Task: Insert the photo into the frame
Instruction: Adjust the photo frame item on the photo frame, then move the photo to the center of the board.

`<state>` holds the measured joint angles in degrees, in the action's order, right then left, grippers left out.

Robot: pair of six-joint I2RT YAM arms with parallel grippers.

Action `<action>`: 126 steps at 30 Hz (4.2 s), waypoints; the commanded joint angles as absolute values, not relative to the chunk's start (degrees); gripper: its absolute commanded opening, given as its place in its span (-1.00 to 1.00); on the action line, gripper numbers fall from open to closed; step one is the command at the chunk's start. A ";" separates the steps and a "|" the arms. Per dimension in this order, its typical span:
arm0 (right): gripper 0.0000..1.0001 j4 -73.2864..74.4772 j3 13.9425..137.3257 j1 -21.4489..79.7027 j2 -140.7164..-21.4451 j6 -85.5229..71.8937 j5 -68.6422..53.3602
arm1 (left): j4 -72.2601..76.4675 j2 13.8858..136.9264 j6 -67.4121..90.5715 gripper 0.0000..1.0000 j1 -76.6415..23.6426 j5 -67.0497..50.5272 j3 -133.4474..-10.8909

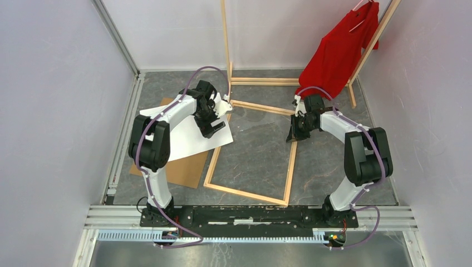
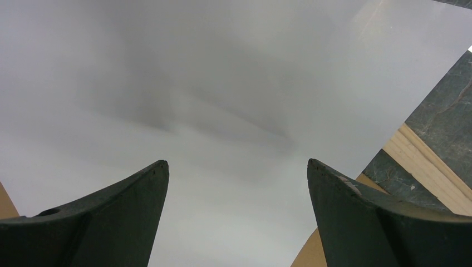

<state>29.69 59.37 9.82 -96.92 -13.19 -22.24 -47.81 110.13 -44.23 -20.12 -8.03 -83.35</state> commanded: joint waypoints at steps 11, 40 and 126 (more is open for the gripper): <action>-0.61 24.71 55.50 7.77 -98.69 -18.59 -31.42 | -46.76 108.82 -44.29 1.00 -20.38 -8.42 -83.87; -1.00 11.00 42.00 5.31 -87.10 -34.47 -55.13 | -45.70 107.08 -45.31 1.00 -20.48 -9.00 -79.24; -1.00 -15.37 44.15 5.72 -78.04 -55.97 -59.09 | -38.65 96.52 -41.44 1.00 -14.59 -9.11 -68.55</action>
<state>-4.12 42.00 5.17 -80.34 -49.10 -57.65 -34.35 101.08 -42.83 -14.17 -0.80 -66.26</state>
